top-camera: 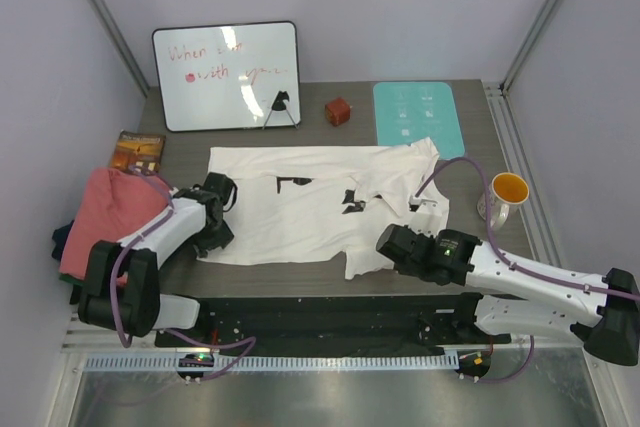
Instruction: Fold and stack the t-shirts
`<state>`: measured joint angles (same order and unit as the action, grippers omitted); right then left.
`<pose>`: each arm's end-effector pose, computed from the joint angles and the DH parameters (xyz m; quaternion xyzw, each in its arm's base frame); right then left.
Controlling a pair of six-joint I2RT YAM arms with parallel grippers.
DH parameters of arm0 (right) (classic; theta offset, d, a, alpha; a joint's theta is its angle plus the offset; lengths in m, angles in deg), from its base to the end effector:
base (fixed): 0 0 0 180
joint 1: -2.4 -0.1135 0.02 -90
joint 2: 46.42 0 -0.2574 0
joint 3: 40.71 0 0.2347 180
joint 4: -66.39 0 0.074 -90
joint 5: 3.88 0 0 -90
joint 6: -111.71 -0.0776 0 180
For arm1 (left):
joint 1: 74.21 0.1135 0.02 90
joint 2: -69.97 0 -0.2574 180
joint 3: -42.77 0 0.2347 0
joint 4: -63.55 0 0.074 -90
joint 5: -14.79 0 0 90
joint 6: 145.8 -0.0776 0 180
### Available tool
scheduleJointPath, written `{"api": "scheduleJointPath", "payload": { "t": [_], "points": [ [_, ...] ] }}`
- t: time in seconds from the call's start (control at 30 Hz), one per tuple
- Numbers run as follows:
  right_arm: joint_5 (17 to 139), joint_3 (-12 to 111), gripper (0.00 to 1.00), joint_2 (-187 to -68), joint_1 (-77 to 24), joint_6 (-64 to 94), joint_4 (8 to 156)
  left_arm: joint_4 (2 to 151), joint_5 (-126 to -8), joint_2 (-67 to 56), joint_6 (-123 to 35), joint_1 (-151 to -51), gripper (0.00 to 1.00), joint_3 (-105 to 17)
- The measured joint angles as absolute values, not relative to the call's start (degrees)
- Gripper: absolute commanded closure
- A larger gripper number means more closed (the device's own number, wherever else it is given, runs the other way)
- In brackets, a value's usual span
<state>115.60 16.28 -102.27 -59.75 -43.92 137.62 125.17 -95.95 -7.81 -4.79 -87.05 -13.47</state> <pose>0.1077 0.1222 0.1981 0.0729 0.9508 0.0398 0.2986 0.2024 -0.0179 0.1334 -0.3312 0.9244 0.1215 0.1448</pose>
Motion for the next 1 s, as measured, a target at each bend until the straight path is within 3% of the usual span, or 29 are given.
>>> {"api": "scheduleJointPath", "payload": {
  "t": [0.47,0.77,0.8,0.9,1.0],
  "points": [
    [114.7,15.9,0.99,-102.4,-58.7,-41.9,136.3,123.7,-93.9,-3.9,-1.7,-87.0,0.55,-8.6],
    [114.5,16.1,0.99,-102.4,-58.0,-41.1,136.1,123.2,-92.7,-7.0,-1.9,-87.1,0.78,-10.5],
    [114.5,16.2,0.99,-102.4,-57.9,-41.1,136.1,122.9,-92.7,-7.0,-1.9,-87.1,0.86,-10.5],
    [114.5,16.7,0.99,-102.4,-57.6,-41.0,136.1,122.2,-92.7,-7.1,-1.7,-87.1,0.98,-10.5],
    [114.6,17.3,0.99,-102.4,-57.1,-40.8,136.1,121.7,-92.7,-7.3,-1.6,-87.1,1.0,-10.5]
  ]
}}
